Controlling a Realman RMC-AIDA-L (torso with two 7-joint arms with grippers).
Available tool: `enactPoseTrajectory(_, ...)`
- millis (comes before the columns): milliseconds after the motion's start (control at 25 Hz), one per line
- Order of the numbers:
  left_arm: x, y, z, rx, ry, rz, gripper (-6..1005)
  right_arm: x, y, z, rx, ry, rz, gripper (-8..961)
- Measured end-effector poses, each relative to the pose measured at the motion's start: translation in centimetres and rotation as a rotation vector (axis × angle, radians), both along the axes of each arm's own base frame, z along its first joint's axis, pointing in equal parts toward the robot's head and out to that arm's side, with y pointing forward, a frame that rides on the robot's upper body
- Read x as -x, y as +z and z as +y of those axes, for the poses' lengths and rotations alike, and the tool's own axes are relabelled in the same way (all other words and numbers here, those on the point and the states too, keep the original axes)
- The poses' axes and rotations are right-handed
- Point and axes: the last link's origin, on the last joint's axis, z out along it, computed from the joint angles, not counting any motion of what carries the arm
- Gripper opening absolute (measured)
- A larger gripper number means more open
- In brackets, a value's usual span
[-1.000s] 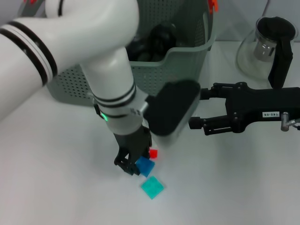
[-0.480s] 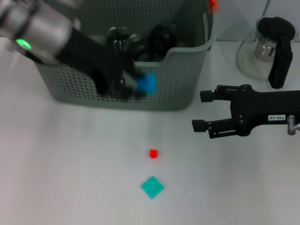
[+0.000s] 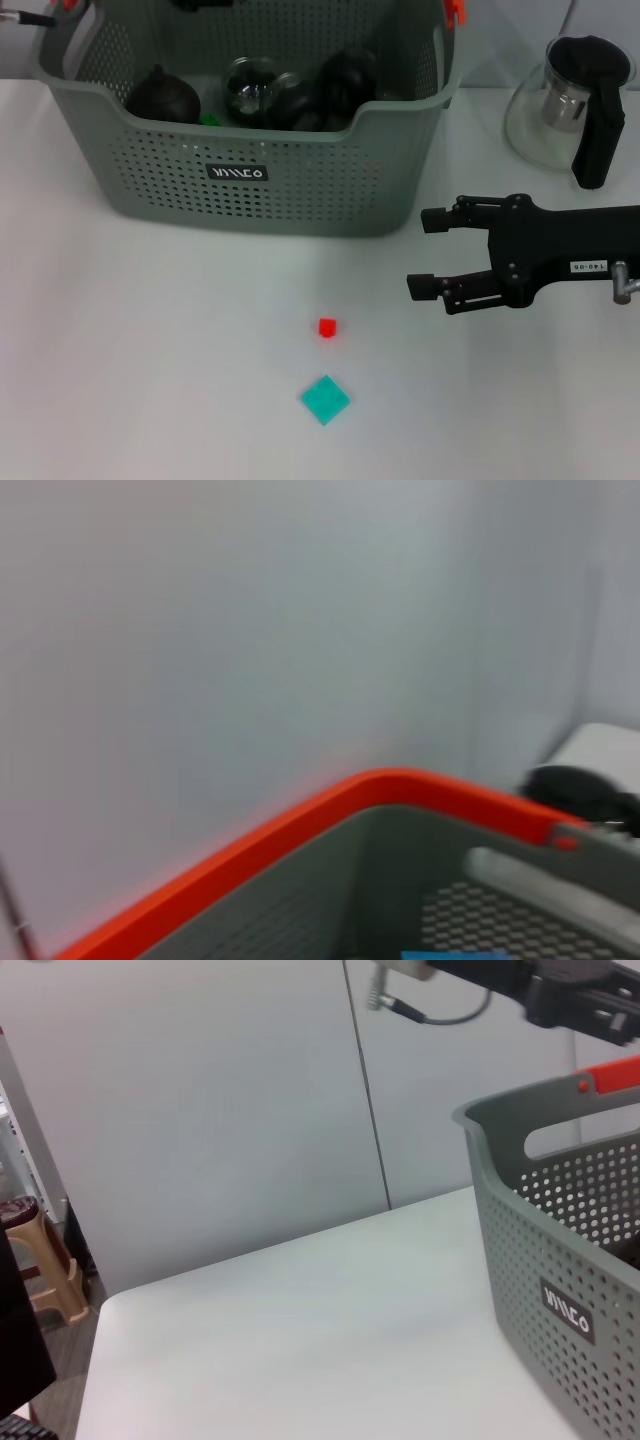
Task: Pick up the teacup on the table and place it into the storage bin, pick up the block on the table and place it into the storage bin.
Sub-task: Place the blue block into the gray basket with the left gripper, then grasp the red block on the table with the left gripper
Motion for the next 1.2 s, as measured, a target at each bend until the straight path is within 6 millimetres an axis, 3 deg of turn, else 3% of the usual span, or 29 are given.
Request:
enactPoseTrajectory(280,1.3,-2.0,2.0,-0.077,0.084,0.015,410,-0.1,0.0,-0.1,0.008,-0.002,0.006,927)
enactPoseTrajectory(440,1.1,-2.5,2.0,-0.070,0.079,0.035,539,-0.2,0.0,-0.2,0.009,-0.004,0.007,927)
enactPoseTrajectory(680,-0.3,-1.1,1.3,-0.044,0.064,0.049,788,-0.4,0.0,-0.4,0.010,-0.011,0.007,927)
enactPoseTrajectory(840,-1.3,0.4,-1.5,0.054,0.010,0.075,859,-0.8,0.0,-0.6,0.009,-0.021,0.007,927)
enactPoseTrajectory(960,-1.4,0.5,-5.0,0.156,-0.058,0.139,884,-1.0,0.0,-0.6,0.006,-0.031,0.009,927)
enactPoseTrajectory(1200,-1.4,-2.5,-11.4,0.328,-0.206,0.306,926,-1.3,0.1,-0.6,0.002,-0.050,0.016,927)
